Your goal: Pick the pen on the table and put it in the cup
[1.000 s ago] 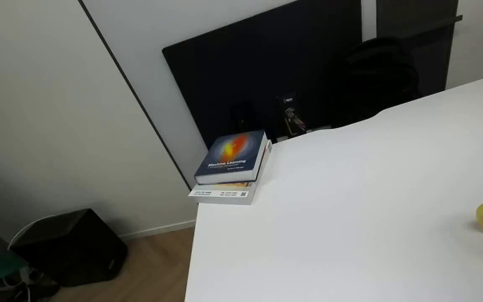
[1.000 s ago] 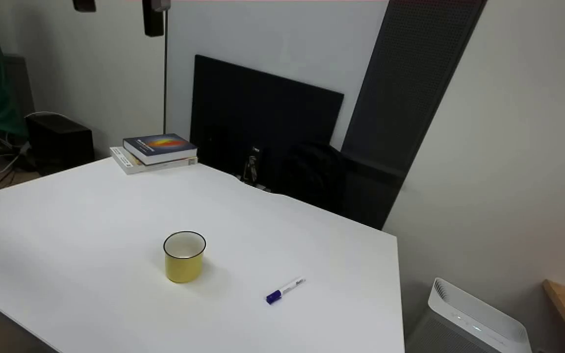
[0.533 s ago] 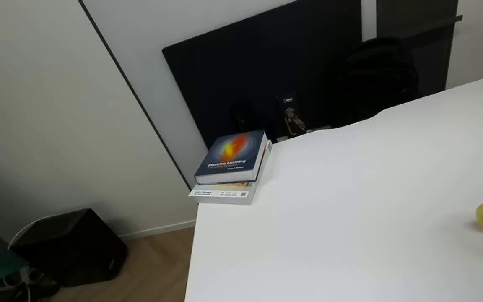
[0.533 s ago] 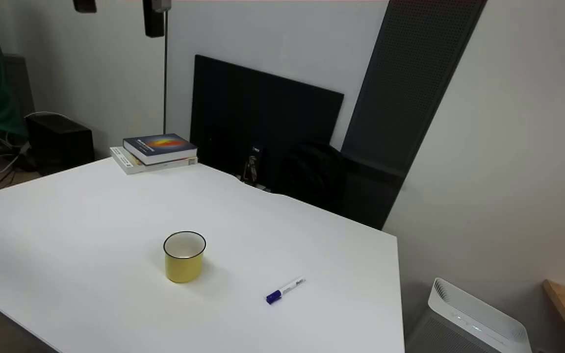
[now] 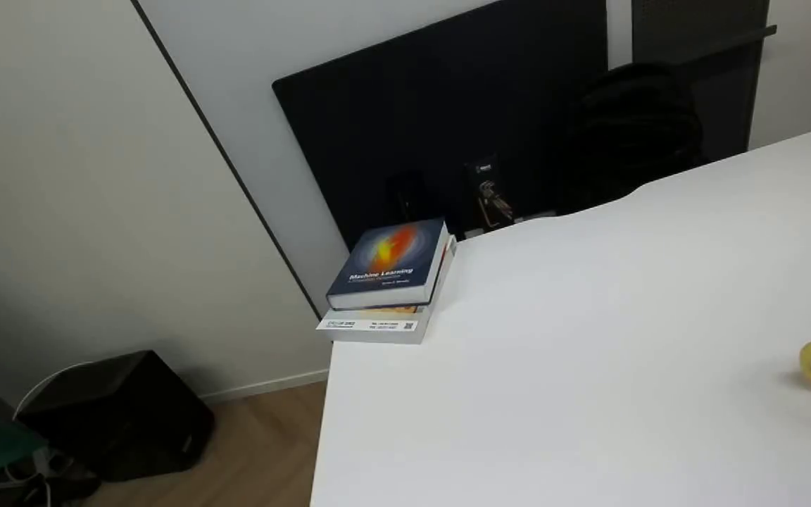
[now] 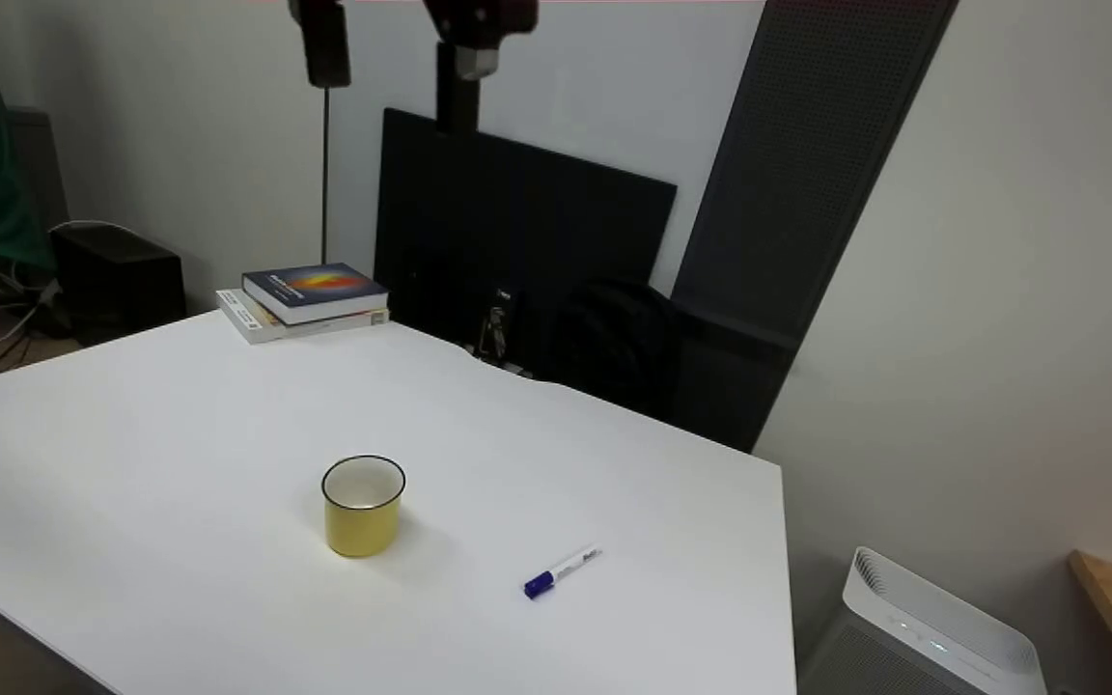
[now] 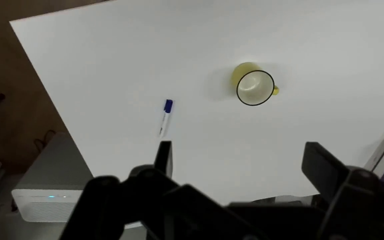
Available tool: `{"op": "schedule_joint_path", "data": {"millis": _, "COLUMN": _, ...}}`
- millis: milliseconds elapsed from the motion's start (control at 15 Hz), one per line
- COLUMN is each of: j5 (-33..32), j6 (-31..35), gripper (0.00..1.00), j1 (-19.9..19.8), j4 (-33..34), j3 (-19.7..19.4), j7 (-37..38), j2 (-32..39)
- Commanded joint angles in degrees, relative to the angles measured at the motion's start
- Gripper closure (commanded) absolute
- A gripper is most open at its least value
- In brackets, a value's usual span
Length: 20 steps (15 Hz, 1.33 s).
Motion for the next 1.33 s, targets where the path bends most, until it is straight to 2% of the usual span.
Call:
{"op": "schedule_joint_path", "data": {"millis": 0, "j5": -1.5, "j6": 2.89, "gripper": 0.0, "j1": -2.84, "j4": 0.78, "j3": -5.06, "j7": -0.43, "j2": 4.47}}
{"op": "schedule_joint_path", "data": {"millis": 400, "j5": -0.82, "j6": 12.06, "gripper": 0.0, "j1": -4.28, "j4": 3.74, "j3": -11.53, "j7": -3.46, "j2": 17.8}}
{"op": "schedule_joint_path", "data": {"millis": 600, "j5": 0.19, "j6": 14.72, "gripper": 0.0, "j1": -4.45, "j4": 5.82, "j3": -12.72, "j7": -3.75, "j2": 24.96}}
{"op": "schedule_joint_path", "data": {"millis": 800, "j5": 1.77, "j6": 14.58, "gripper": 0.0, "j1": -4.61, "j4": 8.6, "j3": -13.25, "j7": -4.12, "j2": 30.99}}
{"op": "schedule_joint_path", "data": {"millis": 867, "j5": 0.81, "j6": 15.52, "gripper": 0.0, "j1": -5.46, "j4": 4.64, "j3": -12.02, "j7": -3.88, "j2": 26.29}}
{"op": "schedule_joint_path", "data": {"millis": 1067, "j5": 1.47, "j6": 15.52, "gripper": 0.0, "j1": -5.44, "j4": 6.88, "j3": -12.12, "j7": -3.93, "j2": 30.51}}
{"op": "schedule_joint_path", "data": {"millis": 1267, "j5": 1.47, "j6": 15.51, "gripper": 0.0, "j1": -5.45, "j4": 7.34, "j3": -12.13, "j7": -3.92, "j2": 30.92}}
